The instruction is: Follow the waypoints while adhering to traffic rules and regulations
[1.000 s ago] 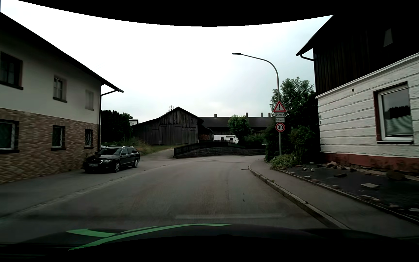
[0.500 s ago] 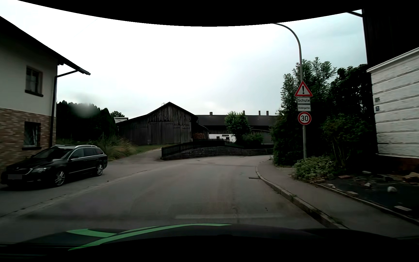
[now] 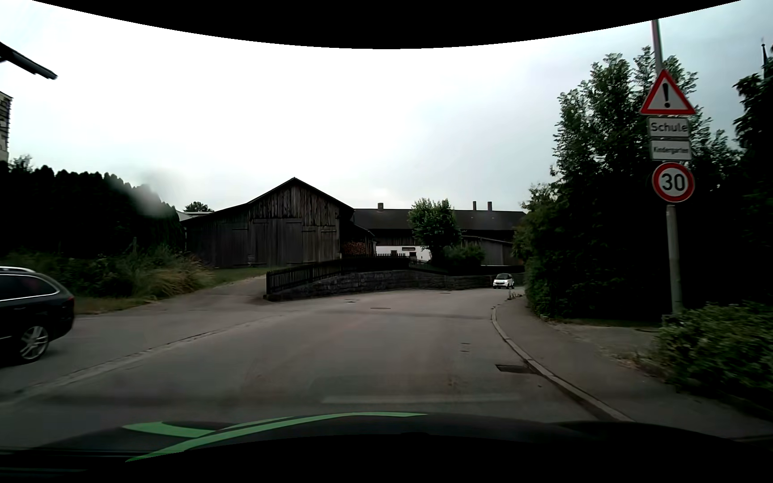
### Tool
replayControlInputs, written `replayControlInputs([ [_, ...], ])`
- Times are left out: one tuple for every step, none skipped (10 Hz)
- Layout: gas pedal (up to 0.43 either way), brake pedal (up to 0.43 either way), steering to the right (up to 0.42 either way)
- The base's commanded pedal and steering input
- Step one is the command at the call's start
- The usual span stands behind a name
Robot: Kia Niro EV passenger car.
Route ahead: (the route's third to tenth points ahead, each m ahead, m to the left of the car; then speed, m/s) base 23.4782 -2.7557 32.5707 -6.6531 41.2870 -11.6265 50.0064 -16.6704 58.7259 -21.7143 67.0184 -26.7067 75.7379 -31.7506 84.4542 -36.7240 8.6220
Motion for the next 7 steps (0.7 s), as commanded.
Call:
replayControlInputs([
  [0.000,0.000,0.042],
  [0.000,0.000,0.049],
  [0.000,0.000,0.057],
  [0.000,0.000,0.063],
  [0.000,0.000,0.071],
  [0.000,0.000,0.081],
  [0.000,0.000,0.086],
])
